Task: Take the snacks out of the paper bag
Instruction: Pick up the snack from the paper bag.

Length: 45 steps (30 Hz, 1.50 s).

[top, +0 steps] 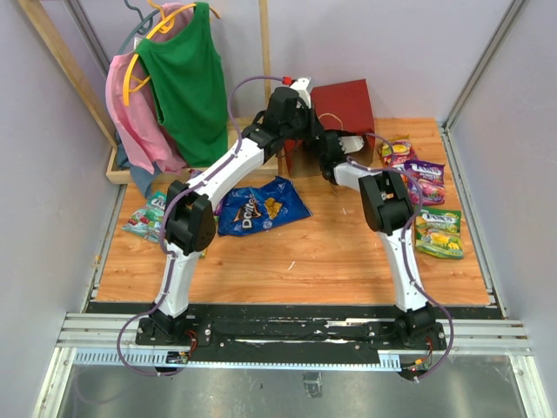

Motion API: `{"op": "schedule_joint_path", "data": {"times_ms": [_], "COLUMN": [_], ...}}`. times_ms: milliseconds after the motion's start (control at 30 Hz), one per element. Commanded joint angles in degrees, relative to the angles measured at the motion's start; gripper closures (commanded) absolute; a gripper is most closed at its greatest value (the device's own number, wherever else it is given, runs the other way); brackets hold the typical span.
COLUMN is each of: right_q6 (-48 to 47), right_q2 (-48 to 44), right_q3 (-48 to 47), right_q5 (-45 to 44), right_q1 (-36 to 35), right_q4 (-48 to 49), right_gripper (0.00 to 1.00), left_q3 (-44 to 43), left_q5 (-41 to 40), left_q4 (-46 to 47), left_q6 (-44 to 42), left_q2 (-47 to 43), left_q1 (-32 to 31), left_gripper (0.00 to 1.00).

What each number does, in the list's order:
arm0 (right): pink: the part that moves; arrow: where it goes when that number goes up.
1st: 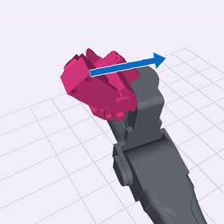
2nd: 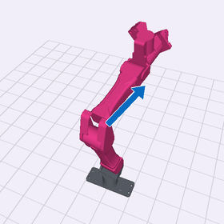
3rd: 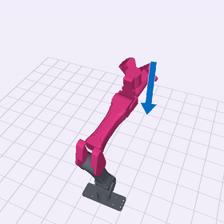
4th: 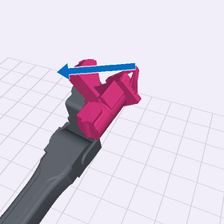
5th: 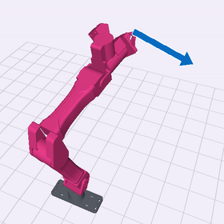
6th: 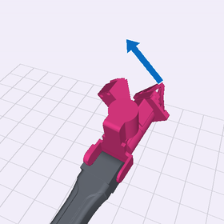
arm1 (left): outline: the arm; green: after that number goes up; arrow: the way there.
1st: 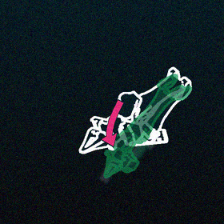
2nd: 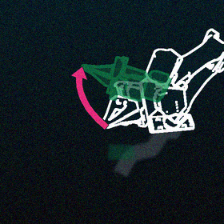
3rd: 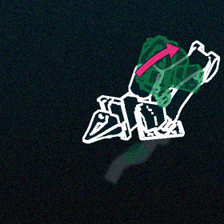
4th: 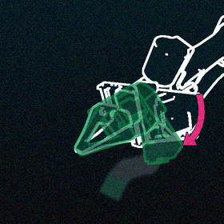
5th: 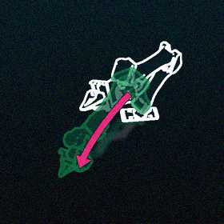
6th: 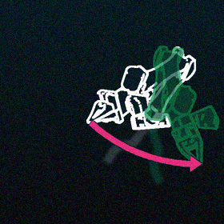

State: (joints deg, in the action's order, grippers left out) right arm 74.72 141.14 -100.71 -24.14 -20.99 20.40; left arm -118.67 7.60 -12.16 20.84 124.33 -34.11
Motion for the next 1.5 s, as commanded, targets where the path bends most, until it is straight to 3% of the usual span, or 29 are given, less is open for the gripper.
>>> {"op": "schedule_joint_path", "data": {"times_ms": [0, 267, 467, 633, 1033, 1300, 1467], "right_q6": [-0.1, 0.5, -0.3, -1.2, 1.3, -0.8, -7.3], "right_q2": [5.7, 10.0, 11.4, 8.7, -8.1, -20.5, -29.0], "right_q3": [-2.4, -5.9, -6.1, 0.1, 29.8, 44.1, 46.3], "right_q5": [1.7, 3.1, 6.0, 7.6, 14.1, 16.3, 15.3], "right_q1": [1.3, 1.6, 2.6, 3.0, 1.9, 0.3, 0.1], "right_q4": [-3.7, -0.1, 6.2, 13.6, 35.5, 38.4, 34.4], "right_gripper": [0.48, 0.69, 0.99, 0.99, 0.99, 0.99, 0.99], "left_q3": [-0.4, -0.5, -0.5, -0.7, -0.7, 0.0, 2.1], "left_q5": [1.1, 1.0, 0.8, 0.6, -0.7, -5.0, -5.9], "left_q4": [1.3, 1.1, 1.0, 0.8, 0.9, 0.7, 1.7], "left_q6": [-0.1, -0.2, -0.3, -0.4, -0.6, -2.0, -2.8], "left_q2": [0.0, 0.3, 0.4, 0.6, 1.4, 1.8, 0.4], "left_q1": [-0.1, 0.0, 0.1, 0.4, 1.8, 2.3, 2.5], "left_gripper": [0.99, 0.99, 0.99, 0.99, 1.0, 1.0, 0.99]}}
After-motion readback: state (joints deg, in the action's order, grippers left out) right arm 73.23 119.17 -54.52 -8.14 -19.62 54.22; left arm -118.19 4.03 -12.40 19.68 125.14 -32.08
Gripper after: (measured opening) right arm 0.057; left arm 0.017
